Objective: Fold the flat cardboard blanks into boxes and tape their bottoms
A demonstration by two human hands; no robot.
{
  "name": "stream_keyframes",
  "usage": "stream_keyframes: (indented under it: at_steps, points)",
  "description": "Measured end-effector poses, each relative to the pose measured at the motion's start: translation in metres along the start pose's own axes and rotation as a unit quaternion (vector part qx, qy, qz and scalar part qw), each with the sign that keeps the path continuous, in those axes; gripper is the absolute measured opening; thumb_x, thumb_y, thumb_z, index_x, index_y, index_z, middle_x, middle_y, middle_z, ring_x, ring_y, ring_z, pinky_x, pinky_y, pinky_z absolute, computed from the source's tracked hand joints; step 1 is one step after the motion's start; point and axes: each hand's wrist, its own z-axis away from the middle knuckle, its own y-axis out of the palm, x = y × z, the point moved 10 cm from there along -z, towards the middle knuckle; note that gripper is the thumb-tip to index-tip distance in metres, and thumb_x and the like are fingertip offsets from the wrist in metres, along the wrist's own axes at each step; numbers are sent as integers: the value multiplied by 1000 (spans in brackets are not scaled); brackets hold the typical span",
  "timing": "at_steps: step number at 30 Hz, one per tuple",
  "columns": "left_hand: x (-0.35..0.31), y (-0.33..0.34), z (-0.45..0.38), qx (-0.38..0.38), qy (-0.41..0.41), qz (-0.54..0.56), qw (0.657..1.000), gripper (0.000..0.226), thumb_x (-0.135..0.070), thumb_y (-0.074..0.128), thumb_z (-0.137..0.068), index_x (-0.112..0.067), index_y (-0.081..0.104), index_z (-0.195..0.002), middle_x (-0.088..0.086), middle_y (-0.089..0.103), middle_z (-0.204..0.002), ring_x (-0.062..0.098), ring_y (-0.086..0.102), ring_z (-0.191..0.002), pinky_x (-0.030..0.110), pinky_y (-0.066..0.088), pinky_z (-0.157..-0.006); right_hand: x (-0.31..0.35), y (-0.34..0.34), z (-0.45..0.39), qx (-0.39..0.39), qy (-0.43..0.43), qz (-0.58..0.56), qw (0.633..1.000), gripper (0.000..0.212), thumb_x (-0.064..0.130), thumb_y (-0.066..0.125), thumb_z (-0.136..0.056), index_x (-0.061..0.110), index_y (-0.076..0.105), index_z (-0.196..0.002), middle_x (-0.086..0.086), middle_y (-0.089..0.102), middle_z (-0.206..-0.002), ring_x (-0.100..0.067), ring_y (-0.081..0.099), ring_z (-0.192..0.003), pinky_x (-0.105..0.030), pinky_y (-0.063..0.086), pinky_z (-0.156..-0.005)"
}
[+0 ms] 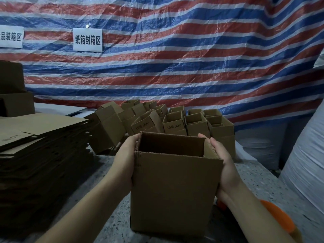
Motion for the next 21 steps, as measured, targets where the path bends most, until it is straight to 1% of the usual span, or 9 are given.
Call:
stream_keyframes:
  at_steps: [2,4,6,8,12,13,16,18,21]
  points:
    - [-1,0,0,-4,14,25,1000,38,-41,44,-100,-15,72,-95,10,69,-64,18,66,-49,26,50,-40,2,1,-1,8,0,-16,1000,54,61,48,-83,37,66,-128,-5,74,-117,-23,73,-102,-30,60,-70]
    - [-1,0,-1,-2,20,31,999,41,-44,41,-100,-16,71,-97,9,70,-64,17,67,-49,26,51,-40,3,-1,-2,4,-3,-19,1000,51,60,49,-84,37,68,-125,-5,74,-115,-23,73,-102,-30,60,-70]
    - [4,1,-1,3,2,24,1000,43,-48,41,-100,-15,68,-96,9,69,-61,17,66,-48,25,52,-42,-4,-2,-2,0,19,-19,1000,50,59,49,-84,30,74,-117,-8,77,-101,-23,76,-90,-30,60,-64]
    - [6,2,-2,12,-4,13,1000,42,-48,43,-100,-14,67,-97,9,69,-61,17,67,-48,25,53,-42,-10,-1,0,10,37,-26,999,51,61,46,-89,24,80,-100,-10,76,-85,-21,75,-78,-30,59,-60]
    - [4,-1,-5,26,12,6,1000,38,-46,49,-98,-14,69,-104,11,72,-70,20,70,-56,27,53,-44,-10,-10,-2,-7,13,-51,999,58,55,34,-99,22,81,-87,-9,74,-77,-19,73,-73,-30,57,-56]
    - [5,-2,-6,27,12,5,1000,37,-47,50,-99,-15,70,-102,11,73,-72,20,70,-57,27,54,-45,-9,-10,-2,-4,7,-51,999,57,52,34,-100,22,81,-85,-8,74,-76,-18,73,-72,-29,57,-55]
    - [4,-5,-10,23,20,-2,1000,36,-40,51,-99,-21,78,-84,10,74,-72,19,71,-57,28,55,-45,-7,-9,-2,-1,-1,-35,999,57,46,31,-102,25,82,-86,-7,76,-80,-17,75,-74,-28,57,-56]
    - [2,-4,-13,22,25,-13,999,25,-29,54,-100,-24,76,-90,10,75,-75,19,71,-57,27,55,-44,-5,-10,-2,-8,-6,-29,1000,57,43,29,-104,27,82,-88,-7,77,-84,-17,75,-77,-27,58,-57]
    - [1,-4,-19,29,23,-30,999,15,-18,55,-99,-29,64,-101,8,76,-77,17,71,-56,24,53,-41,-6,-10,-2,-8,-6,-30,999,55,42,30,-105,26,81,-93,-9,77,-88,-19,75,-80,-28,58,-59]
